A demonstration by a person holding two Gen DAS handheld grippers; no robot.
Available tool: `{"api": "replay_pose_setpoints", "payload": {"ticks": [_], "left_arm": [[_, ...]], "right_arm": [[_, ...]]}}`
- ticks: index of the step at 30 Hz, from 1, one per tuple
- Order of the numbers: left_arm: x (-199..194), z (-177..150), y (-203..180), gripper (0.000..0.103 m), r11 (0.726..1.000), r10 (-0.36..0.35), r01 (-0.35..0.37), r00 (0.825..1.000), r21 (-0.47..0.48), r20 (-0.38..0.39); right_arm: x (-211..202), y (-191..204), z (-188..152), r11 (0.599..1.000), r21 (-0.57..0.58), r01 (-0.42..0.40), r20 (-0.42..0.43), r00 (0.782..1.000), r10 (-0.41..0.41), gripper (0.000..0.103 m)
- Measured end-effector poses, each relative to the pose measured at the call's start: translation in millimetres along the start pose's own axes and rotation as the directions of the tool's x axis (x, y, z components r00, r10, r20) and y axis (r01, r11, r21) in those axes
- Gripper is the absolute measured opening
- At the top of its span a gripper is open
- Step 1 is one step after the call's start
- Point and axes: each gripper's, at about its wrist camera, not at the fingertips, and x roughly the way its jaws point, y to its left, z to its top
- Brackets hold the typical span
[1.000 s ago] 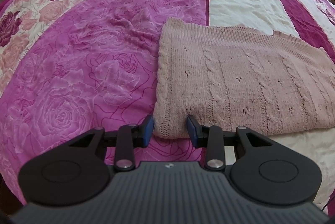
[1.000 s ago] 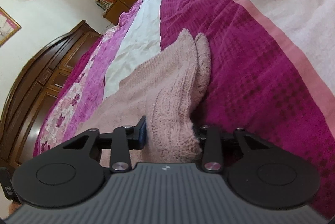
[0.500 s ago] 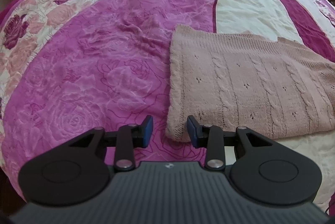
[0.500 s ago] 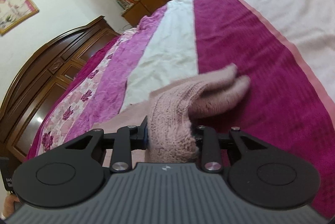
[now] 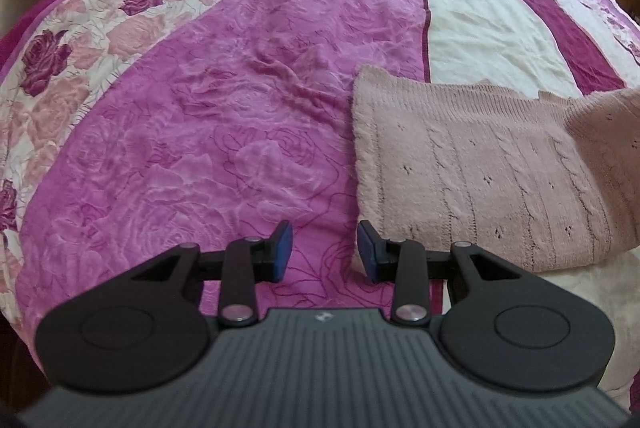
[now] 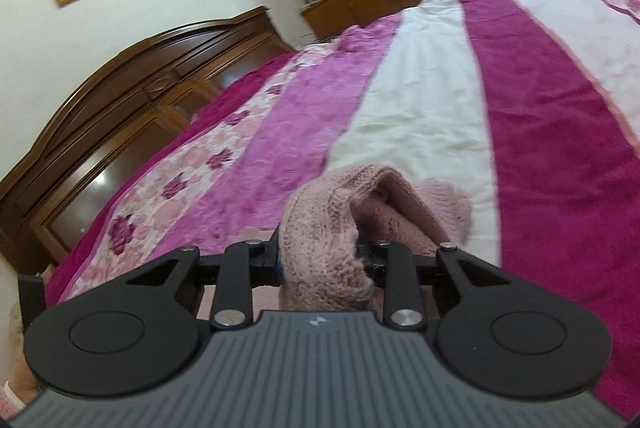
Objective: Fold small clothes
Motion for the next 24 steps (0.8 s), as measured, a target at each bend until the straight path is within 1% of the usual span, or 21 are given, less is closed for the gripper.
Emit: {"api": "replay_pose_setpoints", "payload": {"ticks": [3, 6, 8, 12, 15, 20, 22, 24], "left_arm": [[-4.9, 2.1, 6.8, 0.037, 1.000, 0.002, -0.002, 1.000, 0.004, 0.014], [-9.0, 3.7, 14.6, 0.037, 1.000, 0.006, -0.007, 1.000, 0.012, 0.030], [-11.3, 4.6, 21.4, 0.037, 1.000, 0.009, -0.010, 0.999, 0.011, 0.039], [-12.3, 5.3, 36.6, 0.037, 1.000, 0.015, -0.015, 0.999, -0.006, 0.048], [-12.2, 3.7, 47.8, 0.037, 1.000, 0.015, -0.013, 0.999, -0.023, 0.051], [-11.1, -3.5, 68.9, 0.038, 0.999, 0.007, -0.004, 0.999, -0.053, 0.051], [-9.2, -6.9, 77.1, 0.038, 0.998, 0.012, -0.009, 0.999, -0.064, 0.043], [-7.1, -10.0, 85.3, 0.038, 0.997, 0.016, -0.014, 0.999, -0.078, 0.035]], "right_arm": [[14.7, 24.1, 4.5, 0.999, -0.011, -0.036, -0.015, 0.999, 0.036, 0.031], [34.6, 52.9, 6.9, 0.998, -0.041, -0.053, -0.048, 0.998, 0.051, 0.031], [47.8, 72.6, 6.5, 0.996, -0.067, -0.058, -0.077, 0.996, 0.052, 0.031], [84.0, 113.5, -0.4, 0.990, -0.132, -0.049, -0.138, 0.990, 0.030, 0.031], [115.8, 139.2, -14.0, 0.985, -0.164, -0.045, -0.186, 0.983, 0.014, 0.031], [168.0, 170.1, -48.3, 0.972, -0.231, -0.032, -0.280, 0.959, -0.035, 0.031], [186.6, 174.8, -65.5, 0.971, -0.238, -0.013, -0.310, 0.949, -0.063, 0.032], [199.3, 173.9, -81.7, 0.974, -0.227, -0.005, -0.328, 0.942, -0.071, 0.036]]}}
